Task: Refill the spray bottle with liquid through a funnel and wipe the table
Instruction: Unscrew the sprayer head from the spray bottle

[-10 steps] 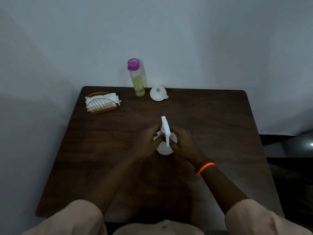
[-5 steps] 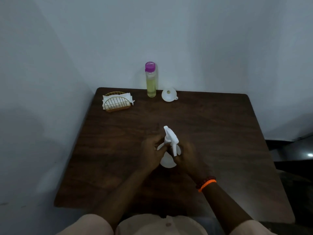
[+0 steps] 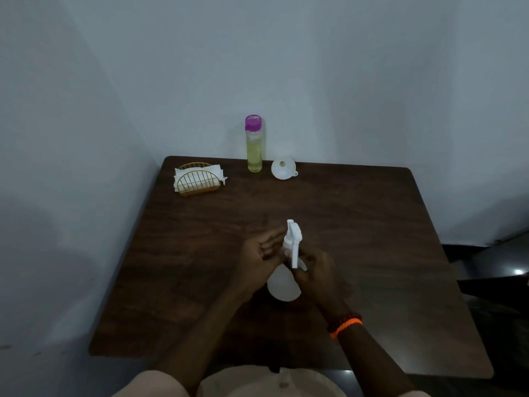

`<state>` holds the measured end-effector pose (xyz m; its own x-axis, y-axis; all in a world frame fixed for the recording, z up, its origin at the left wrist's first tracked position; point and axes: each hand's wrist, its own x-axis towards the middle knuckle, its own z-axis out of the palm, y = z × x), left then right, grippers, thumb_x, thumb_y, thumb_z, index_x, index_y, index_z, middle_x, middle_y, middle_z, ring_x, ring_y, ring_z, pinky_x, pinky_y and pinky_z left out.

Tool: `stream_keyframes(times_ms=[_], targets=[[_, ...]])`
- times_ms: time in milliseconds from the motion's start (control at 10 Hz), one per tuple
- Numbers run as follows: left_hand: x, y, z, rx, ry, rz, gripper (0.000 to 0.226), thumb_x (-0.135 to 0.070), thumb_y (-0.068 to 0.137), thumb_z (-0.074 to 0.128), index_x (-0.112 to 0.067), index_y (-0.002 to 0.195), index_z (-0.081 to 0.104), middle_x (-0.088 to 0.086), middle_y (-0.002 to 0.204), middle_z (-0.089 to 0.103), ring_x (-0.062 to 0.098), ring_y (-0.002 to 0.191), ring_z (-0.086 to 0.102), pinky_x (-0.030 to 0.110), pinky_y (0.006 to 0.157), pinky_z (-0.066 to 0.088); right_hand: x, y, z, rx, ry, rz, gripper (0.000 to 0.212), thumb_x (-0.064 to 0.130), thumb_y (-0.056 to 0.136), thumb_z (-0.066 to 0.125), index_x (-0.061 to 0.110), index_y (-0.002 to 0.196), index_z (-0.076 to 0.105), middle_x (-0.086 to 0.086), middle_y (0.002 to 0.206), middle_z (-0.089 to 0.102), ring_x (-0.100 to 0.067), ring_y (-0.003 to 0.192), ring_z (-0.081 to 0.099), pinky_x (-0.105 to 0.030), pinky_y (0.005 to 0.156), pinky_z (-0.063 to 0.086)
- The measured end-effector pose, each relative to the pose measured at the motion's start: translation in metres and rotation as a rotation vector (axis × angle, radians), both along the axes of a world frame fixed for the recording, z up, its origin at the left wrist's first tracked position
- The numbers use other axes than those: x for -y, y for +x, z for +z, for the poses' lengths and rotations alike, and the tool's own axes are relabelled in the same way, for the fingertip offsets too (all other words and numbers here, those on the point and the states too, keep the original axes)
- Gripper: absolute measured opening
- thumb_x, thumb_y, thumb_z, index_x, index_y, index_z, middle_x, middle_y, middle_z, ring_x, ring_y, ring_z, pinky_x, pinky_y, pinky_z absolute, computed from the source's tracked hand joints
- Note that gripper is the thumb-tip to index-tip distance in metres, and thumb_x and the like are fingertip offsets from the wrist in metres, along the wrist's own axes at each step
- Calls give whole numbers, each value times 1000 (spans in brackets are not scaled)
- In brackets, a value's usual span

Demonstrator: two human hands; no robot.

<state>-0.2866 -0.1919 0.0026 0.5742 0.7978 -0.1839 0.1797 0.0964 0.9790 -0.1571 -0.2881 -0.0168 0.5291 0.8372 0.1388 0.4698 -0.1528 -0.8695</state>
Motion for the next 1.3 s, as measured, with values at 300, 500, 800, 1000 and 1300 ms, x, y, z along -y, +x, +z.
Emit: stream_keyframes(times_ms=[300,500,800,1000,1300], targets=[[4,22,7,-75,-70,28,46,-43,67,89,-22,107,77,-1,104,79,13,98,76,49,93,60,1,-2,6,13,1,8,6,10,86,71,9,80,71,10,69,68,-2,70,66,-8,58,43],[-1,14,2,-104,20,-24,38,-8,83,79,-12,120,73,3,118,77,17,111,73,48,99,57,4,19,5,-29,-14,3,9,21,85,72,18,93,76,5,85,75,-8,82,70,-35,69,58],[-4,31,9,-146,26,-5,58,-61,61,84,-23,104,76,4,102,79,25,99,76,55,90,59,0,16,7,-37,-67,39,8,25,87,74,21,94,73,13,81,71,-1,78,67,-16,66,50],[-13,34,38,-144,91,2,19,-11,86,77,-17,104,75,-1,96,79,15,93,76,45,90,61,0,24,11,15,-136,54,33,44,83,75,13,94,72,0,86,72,-11,80,66,-32,70,55],[-13,-11,57,-239,287,-291,31,19,89,57,-3,106,70,-10,89,69,-13,78,65,2,73,48,-3,40,8,38,-161,-22,39,41,80,80,15,107,73,6,106,72,-6,98,63,-10,78,42]])
